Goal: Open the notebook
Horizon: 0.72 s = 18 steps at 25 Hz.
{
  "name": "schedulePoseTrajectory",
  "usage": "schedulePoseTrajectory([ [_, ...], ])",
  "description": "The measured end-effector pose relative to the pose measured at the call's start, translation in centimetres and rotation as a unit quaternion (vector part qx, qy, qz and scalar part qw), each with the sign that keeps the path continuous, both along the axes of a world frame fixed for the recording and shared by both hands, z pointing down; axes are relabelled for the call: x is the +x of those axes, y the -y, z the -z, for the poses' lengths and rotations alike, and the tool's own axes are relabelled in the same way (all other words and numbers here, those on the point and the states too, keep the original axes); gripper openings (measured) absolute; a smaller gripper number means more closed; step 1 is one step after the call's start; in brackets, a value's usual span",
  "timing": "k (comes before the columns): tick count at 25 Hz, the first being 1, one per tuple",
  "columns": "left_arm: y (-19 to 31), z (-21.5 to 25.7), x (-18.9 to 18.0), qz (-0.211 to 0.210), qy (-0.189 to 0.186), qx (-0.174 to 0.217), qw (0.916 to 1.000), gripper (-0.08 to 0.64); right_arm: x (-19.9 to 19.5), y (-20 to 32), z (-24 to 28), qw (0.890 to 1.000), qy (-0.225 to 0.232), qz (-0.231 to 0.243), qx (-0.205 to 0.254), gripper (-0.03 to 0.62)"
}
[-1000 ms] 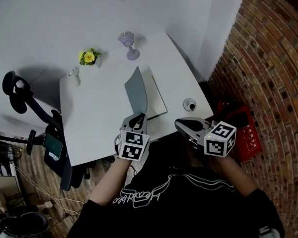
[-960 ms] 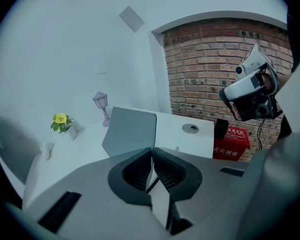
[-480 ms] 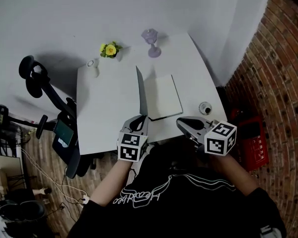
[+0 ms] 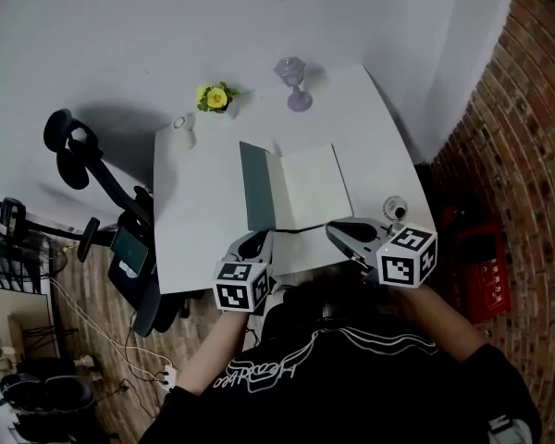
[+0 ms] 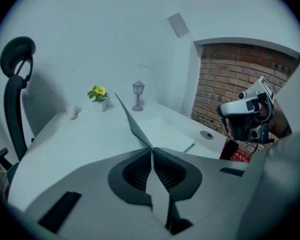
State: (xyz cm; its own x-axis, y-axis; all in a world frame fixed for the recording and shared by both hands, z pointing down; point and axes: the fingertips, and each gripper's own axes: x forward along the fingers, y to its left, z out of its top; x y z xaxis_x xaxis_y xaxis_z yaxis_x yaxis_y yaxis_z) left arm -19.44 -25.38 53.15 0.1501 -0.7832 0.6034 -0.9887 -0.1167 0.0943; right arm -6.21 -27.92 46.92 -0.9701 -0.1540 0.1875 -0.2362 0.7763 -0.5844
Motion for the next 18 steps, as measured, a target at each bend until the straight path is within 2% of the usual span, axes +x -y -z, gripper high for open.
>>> schedulePoseTrajectory([
  [10, -0.9, -1.6, -2.1, 0.046, -0.081, -0.004, 0.9956, 0.041, -1.3, -0.4, -0.9, 1.0, -0.016, 0.015, -0.005, 0.003],
  [18, -1.5, -3.8, -3.5, 0.063, -0.106, -0.029, 0.992, 0.043, -1.6, -0.2, -1.2, 0.999, -0.03, 0.011, 0.005, 0.003],
])
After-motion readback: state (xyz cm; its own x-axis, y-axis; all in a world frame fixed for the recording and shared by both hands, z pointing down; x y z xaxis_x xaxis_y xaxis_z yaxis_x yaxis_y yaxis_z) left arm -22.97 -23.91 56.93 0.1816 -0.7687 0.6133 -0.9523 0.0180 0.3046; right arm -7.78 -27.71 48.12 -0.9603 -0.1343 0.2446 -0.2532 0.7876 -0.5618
